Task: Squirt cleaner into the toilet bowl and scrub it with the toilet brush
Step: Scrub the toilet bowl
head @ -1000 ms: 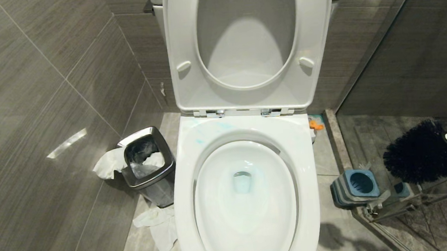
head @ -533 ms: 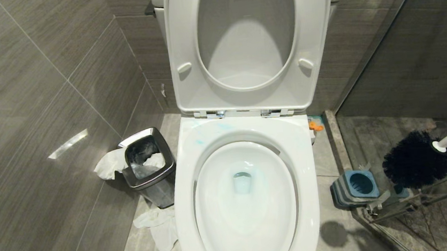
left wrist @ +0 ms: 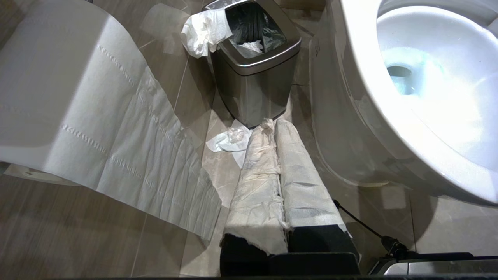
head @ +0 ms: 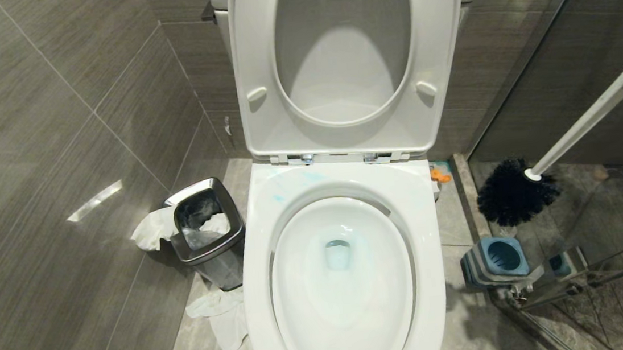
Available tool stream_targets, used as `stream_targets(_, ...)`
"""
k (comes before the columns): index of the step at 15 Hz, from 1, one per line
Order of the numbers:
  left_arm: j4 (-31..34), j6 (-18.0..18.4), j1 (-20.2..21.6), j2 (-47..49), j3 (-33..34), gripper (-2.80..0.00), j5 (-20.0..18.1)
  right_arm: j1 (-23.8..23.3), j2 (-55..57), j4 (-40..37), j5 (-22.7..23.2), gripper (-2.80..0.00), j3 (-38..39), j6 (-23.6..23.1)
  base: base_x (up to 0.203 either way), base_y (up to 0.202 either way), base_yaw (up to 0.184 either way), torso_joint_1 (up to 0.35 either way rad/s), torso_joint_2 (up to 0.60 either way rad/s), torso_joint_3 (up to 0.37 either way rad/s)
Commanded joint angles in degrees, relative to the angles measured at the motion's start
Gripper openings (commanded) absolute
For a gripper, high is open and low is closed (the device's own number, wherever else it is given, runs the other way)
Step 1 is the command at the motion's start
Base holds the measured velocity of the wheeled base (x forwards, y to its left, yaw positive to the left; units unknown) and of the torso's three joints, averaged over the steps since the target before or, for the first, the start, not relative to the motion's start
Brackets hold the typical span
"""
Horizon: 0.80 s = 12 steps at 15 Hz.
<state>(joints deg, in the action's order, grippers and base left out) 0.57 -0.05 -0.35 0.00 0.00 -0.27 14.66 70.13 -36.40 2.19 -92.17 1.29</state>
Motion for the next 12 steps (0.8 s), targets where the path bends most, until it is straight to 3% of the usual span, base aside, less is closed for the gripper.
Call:
stream_targets(1, 0.02, -0.04, 0.0, 0.01, 0.0, -2.8, 0.0, 12.11, 2.04, 0.11, -9.5, -2.8, 0.34, 1.85, 0.0, 0.0, 0.0, 0.0, 0.0, 0.0)
stream_targets(6, -0.04, -0.04, 0.0, 0.0, 0.0, -2.8, -0.08, 27.76, 10.62, 2.83, -23.57, -2.8, -0.51, 7.24, 0.0, 0.0, 0.0, 0.0, 0.0, 0.0)
stream_targets(12, -0.04, -0.04, 0.0, 0.0, 0.0, -2.8, 0.0, 30.34, 19.12, 10.0, -28.15, -2.8, -0.78, 8.03, 0.0, 0.0, 0.0, 0.0, 0.0, 0.0)
